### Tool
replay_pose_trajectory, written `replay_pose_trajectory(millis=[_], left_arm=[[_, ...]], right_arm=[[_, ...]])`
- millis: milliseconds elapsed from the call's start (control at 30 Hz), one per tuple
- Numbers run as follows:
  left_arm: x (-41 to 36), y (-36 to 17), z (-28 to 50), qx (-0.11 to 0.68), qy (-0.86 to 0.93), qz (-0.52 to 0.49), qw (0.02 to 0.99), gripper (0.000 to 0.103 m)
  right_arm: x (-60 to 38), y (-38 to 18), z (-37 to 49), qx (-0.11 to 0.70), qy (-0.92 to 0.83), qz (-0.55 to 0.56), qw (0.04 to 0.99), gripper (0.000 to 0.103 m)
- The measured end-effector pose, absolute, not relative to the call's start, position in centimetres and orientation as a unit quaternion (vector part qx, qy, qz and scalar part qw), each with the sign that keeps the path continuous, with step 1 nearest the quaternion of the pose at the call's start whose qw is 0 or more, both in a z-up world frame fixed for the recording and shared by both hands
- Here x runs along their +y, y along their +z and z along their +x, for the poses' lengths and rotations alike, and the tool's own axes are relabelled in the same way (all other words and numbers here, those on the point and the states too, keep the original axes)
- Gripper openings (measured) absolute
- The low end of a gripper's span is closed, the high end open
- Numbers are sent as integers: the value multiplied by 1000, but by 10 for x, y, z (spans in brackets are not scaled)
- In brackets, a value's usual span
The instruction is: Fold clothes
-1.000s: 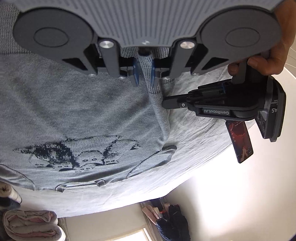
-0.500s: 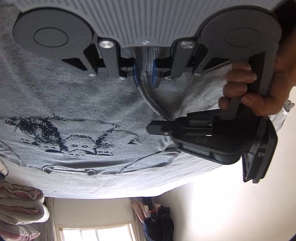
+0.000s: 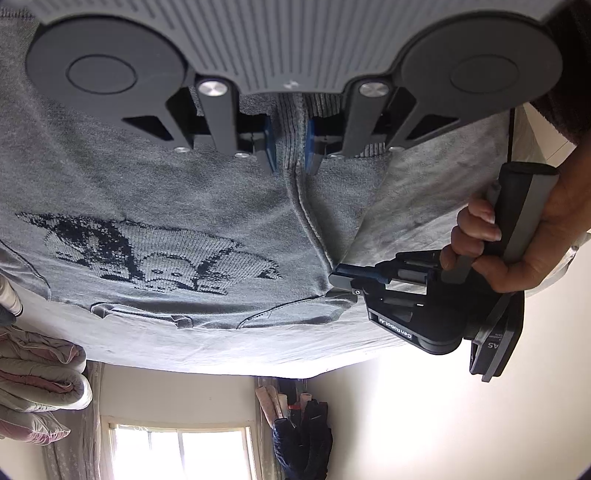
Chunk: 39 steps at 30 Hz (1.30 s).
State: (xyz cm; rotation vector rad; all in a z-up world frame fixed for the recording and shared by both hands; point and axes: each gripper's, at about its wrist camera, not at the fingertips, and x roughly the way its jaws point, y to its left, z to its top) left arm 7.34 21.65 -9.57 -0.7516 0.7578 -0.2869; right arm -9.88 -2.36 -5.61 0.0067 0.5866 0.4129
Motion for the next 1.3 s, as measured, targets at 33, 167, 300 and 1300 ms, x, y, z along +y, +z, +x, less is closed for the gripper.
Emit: replay_pose_trajectory(millis=[33,167,300,1300], left_arm=[[216,-97,75,362,-131,-362,849,6],[219,-102,81,365,-122,-400,832,12],[220,-100,82,368,-116,-414,824,23],[256,-97,71,379,-70,-354,852,4]], right_arm=[[-23,-58,-99,288,201,3,936,24],[-23,-58,-98,290,204,8,935,26],[-25,-57,-99,298,215,31,929,26],[49,-48,-99,361,371,78,852,6]])
